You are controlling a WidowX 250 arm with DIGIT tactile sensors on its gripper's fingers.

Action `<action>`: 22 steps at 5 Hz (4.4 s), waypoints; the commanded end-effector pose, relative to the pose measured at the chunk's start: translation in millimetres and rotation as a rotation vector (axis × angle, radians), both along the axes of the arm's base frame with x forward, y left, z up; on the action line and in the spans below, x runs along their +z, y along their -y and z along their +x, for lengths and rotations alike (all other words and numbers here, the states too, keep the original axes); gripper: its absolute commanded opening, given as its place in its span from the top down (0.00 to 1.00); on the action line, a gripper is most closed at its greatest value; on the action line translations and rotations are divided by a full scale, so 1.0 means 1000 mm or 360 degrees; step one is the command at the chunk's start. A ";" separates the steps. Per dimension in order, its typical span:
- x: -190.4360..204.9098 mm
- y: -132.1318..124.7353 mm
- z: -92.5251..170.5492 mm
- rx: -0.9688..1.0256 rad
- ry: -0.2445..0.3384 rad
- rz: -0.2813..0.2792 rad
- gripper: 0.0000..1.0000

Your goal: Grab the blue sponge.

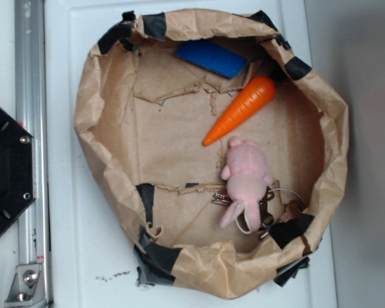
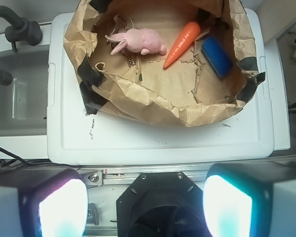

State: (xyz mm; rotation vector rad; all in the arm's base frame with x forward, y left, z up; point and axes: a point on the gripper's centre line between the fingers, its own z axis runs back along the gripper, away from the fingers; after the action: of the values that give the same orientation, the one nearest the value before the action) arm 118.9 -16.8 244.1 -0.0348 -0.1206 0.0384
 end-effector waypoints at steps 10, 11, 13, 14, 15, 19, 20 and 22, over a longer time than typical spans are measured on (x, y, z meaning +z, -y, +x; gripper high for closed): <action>-0.181 -0.091 0.151 -0.0658 -0.0063 0.0489 0.00; -0.182 -0.103 0.149 -0.0689 -0.0059 0.0476 0.00; -0.191 -0.118 0.140 -0.0703 -0.0103 0.0417 0.00; -0.189 -0.122 0.148 -0.0696 -0.0093 0.0380 0.00; -0.193 -0.120 0.155 -0.0725 -0.0109 0.0363 0.00; -0.206 -0.114 0.150 -0.0798 -0.0196 0.0274 0.00; -0.214 -0.112 0.145 -0.0859 -0.0262 0.0193 0.00; -0.213 -0.139 0.150 -0.0711 -0.0202 0.0315 0.00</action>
State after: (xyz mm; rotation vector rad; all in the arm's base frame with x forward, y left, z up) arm 269.8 112.4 28.6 0.1216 0.0329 -0.4442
